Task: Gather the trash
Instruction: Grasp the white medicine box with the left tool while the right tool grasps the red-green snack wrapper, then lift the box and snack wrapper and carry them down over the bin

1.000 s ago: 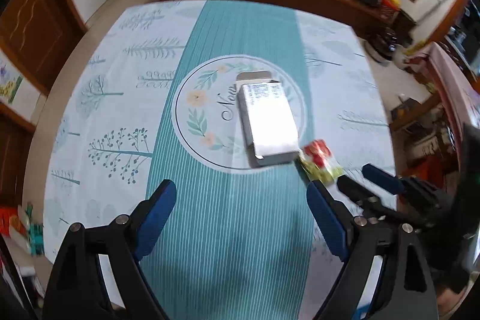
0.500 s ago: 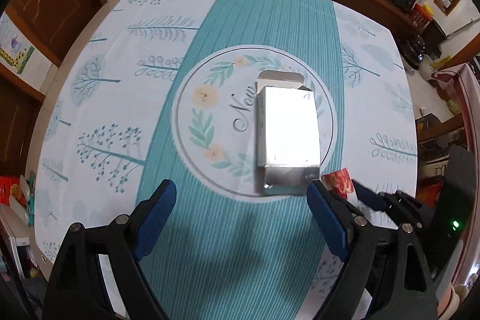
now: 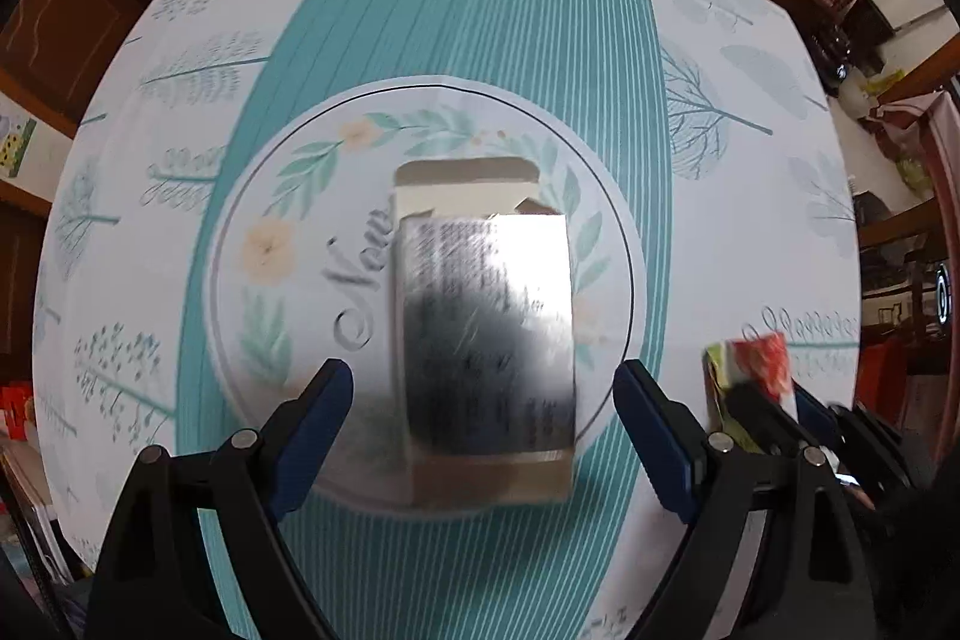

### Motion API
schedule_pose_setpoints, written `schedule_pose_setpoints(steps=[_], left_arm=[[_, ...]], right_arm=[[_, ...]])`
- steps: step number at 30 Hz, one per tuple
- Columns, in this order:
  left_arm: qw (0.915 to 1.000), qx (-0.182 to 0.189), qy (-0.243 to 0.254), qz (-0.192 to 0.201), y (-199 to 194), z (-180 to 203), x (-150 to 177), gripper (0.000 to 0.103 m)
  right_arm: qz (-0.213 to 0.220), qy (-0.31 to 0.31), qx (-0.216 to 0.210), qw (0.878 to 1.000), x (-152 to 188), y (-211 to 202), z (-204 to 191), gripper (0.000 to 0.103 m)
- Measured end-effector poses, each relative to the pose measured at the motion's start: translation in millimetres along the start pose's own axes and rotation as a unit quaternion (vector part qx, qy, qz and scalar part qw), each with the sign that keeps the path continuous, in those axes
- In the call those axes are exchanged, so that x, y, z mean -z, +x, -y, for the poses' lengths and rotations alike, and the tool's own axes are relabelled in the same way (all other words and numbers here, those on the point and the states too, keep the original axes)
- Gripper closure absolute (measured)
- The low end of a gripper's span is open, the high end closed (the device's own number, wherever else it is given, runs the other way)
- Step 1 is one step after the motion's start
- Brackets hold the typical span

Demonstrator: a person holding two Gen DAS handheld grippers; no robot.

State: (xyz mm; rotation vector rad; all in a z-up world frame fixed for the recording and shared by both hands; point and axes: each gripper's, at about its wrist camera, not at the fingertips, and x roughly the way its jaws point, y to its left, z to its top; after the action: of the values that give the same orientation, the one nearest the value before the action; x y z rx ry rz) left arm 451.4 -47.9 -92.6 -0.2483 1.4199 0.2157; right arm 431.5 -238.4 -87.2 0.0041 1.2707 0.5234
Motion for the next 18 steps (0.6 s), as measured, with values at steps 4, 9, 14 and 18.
schedule_pose_setpoints(steps=[4,9,14,18], left_arm=[[0.9998,-0.003,-0.003,-0.021,16.1,3.0,-7.1,0.034],[0.9998,-0.007,-0.006,-0.015,18.7,2.0,-8.8,0.042],[1.0,0.002,-0.006,-0.001,10.2,-6.5,-1.2,0.044],[0.9999,0.003,0.0,0.012,-2.0,-12.2,10.1,0.044]], right_arm=[[0.004,0.003,0.0,1.0,0.6,-0.1,1.7,0.083],[0.004,0.009,-0.003,1.0,0.4,0.2,2.6,0.083],[-0.001,0.008,-0.008,1.0,2.6,-0.3,-5.3,0.084],[0.006,0.008,-0.013,1.0,11.4,-7.8,-19.3,0.084]])
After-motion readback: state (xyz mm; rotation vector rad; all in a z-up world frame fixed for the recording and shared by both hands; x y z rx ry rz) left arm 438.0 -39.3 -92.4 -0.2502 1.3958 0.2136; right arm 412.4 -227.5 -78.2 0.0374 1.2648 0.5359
